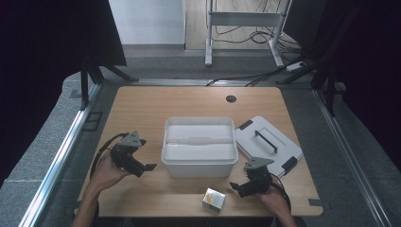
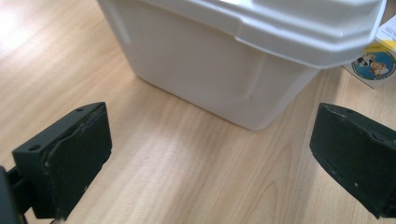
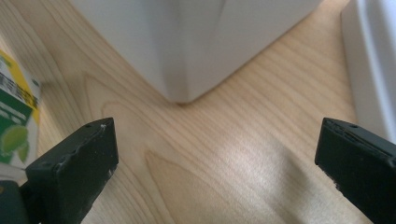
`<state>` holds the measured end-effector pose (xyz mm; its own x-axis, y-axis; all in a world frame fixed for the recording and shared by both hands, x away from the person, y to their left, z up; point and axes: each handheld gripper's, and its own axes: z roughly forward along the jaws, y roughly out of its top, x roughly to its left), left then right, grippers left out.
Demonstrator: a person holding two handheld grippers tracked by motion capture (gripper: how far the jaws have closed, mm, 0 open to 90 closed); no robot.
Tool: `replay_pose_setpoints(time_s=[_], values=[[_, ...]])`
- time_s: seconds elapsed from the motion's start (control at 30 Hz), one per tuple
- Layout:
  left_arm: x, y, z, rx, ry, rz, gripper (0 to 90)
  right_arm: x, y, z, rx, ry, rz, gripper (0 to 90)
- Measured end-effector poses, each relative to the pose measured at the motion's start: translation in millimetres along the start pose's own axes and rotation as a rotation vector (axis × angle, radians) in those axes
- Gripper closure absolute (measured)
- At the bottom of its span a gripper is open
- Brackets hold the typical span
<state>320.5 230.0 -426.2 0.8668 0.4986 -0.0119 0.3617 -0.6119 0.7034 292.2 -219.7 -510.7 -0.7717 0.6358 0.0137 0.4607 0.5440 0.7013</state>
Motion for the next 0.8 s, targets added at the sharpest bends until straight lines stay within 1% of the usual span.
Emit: replay_pose_setpoints(time_s=[0.1, 0.17, 0.2, 0.23, 0.27, 0.3, 0.33, 0.37, 0.4, 0.47, 0.5, 0.57, 0.63, 0.67, 0.7, 0.73, 0.77, 0.8], values=[[6.5, 6.3, -8.0, -0.001, 0.0, 0.006, 0.0, 0.2, -2.2, 2.0, 0.01, -0.002, -0.003, 0.0], [10.0, 11.2, -12.0, 0.003, -0.001, 0.018, 0.0, 0.1, -6.0, 5.3, 0.027, -0.008, -0.009, 0.0], [11.6, 13.9, -13.6, 0.007, -0.004, 0.022, 0.0, 0.1, -6.0, 5.3, 0.027, -0.008, -0.009, 0.0], [14.2, 20.0, -15.3, 0.021, -0.011, 0.033, 0.0, -0.5, -7.8, 4.9, 0.011, -0.004, -0.003, 0.0], [14.2, 20.0, -15.3, 0.021, -0.011, 0.033, 0.0, -0.5, -7.8, 4.9, 0.011, -0.004, -0.003, 0.0], [16.4, 27.0, -16.5, 0.04, -0.006, 0.056, 0.0, -0.3, -8.2, 4.6, 0.01, -0.002, -0.005, 0.0], [17.7, 31.0, -17.2, 0.049, -0.007, 0.062, 0.0, -0.4, -8.2, 4.6, 0.01, -0.003, -0.005, 0.0], [17.7, 31.0, -17.2, 0.049, -0.007, 0.062, 0.0, -0.4, -8.2, 4.6, 0.01, -0.003, -0.005, 0.0], [19.7, 39.7, -19.6, 0.054, -0.01, 0.077, 0.0, -0.2, -8.2, 4.6, 0.011, -0.003, -0.005, 0.0], [21.5, 49.4, -21.9, 0.053, -0.019, 0.077, 0.0, -0.2, -8.2, 4.6, 0.011, -0.004, -0.005, 0.0], [21.5, 49.4, -21.9, 0.053, -0.019, 0.077, 0.0, -0.2, -8.2, 4.6, 0.011, -0.004, -0.005, 0.0], [22.3, 59.4, -23.5, 0.053, -0.018, 0.094, 0.0, -0.2, -8.2, 4.6, 0.011, -0.004, -0.005, 0.0], [23.2, 69.7, -23.8, 0.059, -0.031, 0.104, 0.0, -0.3, -8.2, 4.6, 0.01, -0.003, -0.004, 0.0], [23.2, 79.9, -22.4, 0.056, -0.048, 0.112, 0.0, -0.3, -8.2, 4.5, 0.011, -0.003, -0.005, 0.0], [23.2, 79.9, -22.4, 0.056, -0.048, 0.112, 0.0, -0.3, -8.2, 4.5, 0.011, -0.003, -0.005, 0.0], [22.6, 85.0, -21.5, 0.056, -0.053, 0.123, 0.0, -0.3, -8.2, 4.5, 0.011, -0.004, -0.004, 0.0], [20.7, 95.4, -18.4, 0.058, -0.057, 0.147, 0.3, -0.3, -8.2, 4.5, 0.011, -0.004, -0.004, 0.0], [20.7, 95.4, -18.4, 0.058, -0.057, 0.147, 0.8, -0.3, -8.2, 4.5, 0.011, -0.004, -0.004, 0.0]])
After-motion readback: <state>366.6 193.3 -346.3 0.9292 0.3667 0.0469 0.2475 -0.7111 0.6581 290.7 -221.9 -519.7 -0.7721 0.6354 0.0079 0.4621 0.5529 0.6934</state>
